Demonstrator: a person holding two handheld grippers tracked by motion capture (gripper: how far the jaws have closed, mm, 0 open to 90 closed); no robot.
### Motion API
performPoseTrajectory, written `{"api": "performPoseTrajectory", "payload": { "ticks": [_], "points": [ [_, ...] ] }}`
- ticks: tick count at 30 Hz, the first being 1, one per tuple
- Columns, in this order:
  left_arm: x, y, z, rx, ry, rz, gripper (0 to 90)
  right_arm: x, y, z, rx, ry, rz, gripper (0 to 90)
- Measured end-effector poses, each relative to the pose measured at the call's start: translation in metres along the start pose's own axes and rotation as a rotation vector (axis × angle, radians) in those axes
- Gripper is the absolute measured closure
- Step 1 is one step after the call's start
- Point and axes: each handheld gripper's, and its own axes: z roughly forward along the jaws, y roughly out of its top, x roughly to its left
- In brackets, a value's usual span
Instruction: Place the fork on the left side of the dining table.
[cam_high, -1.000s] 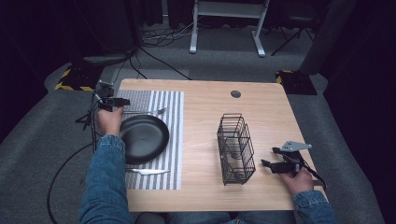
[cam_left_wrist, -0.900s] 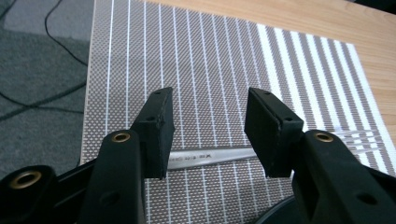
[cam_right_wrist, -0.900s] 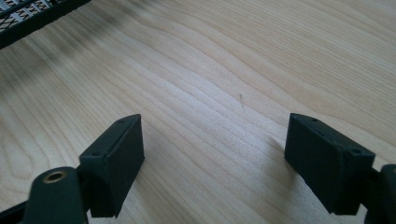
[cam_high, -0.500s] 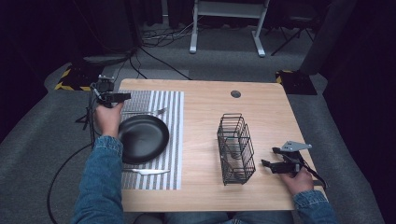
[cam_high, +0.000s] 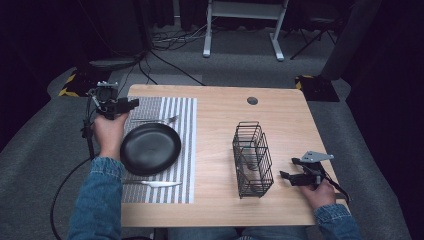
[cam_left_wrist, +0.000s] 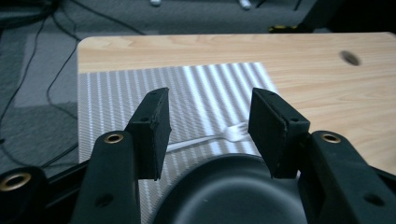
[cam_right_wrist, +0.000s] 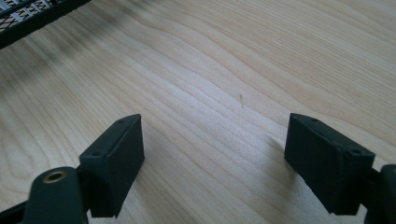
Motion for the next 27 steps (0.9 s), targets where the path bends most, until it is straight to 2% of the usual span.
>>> {"api": "performPoseTrajectory", "payload": {
  "ticks": [1, 2, 6, 10, 14, 15, 17, 20, 21, 27],
  "points": [
    [-0.007, -0.002, -0.011, -0.018, -0.014, 0.013, 48.3, 0.000, 0.000, 0.000, 0.000, 0.000, 0.001, 20.1],
    [-0.007, -0.002, -0.011, -0.018, -0.014, 0.013, 48.2, 0.000, 0.000, 0.000, 0.000, 0.000, 0.001, 20.1],
    [-0.017, -0.005, -0.030, -0.034, -0.027, 0.042, 47.7, 0.000, 0.000, 0.000, 0.000, 0.000, 0.000, 20.0],
    [-0.030, -0.007, -0.047, -0.045, -0.067, 0.060, 46.4, 0.000, 0.000, 0.000, 0.000, 0.000, 0.000, 20.1],
    [-0.043, -0.009, -0.062, -0.063, -0.070, 0.098, 45.5, 0.000, 0.000, 0.000, 0.000, 0.000, 0.001, 20.1],
    [-0.049, -0.013, -0.070, -0.069, -0.070, 0.119, 44.8, 0.000, 0.000, 0.000, -0.001, 0.001, 0.000, 20.1],
    [-0.054, -0.017, -0.075, -0.066, -0.073, 0.132, 42.8, 0.000, 0.000, 0.000, -0.001, 0.001, 0.000, 20.1],
    [-0.058, -0.023, -0.080, -0.063, -0.075, 0.146, 41.0, 0.000, 0.000, 0.000, 0.000, 0.001, 0.000, 20.1],
    [-0.059, -0.030, -0.085, -0.057, -0.086, 0.150, 40.0, 0.000, 0.000, 0.000, 0.000, 0.001, 0.000, 20.1],
    [-0.060, -0.044, -0.098, -0.035, -0.112, 0.145, 37.3, 0.000, 0.000, 0.000, 0.000, 0.002, 0.000, 20.1]
  ]
}}
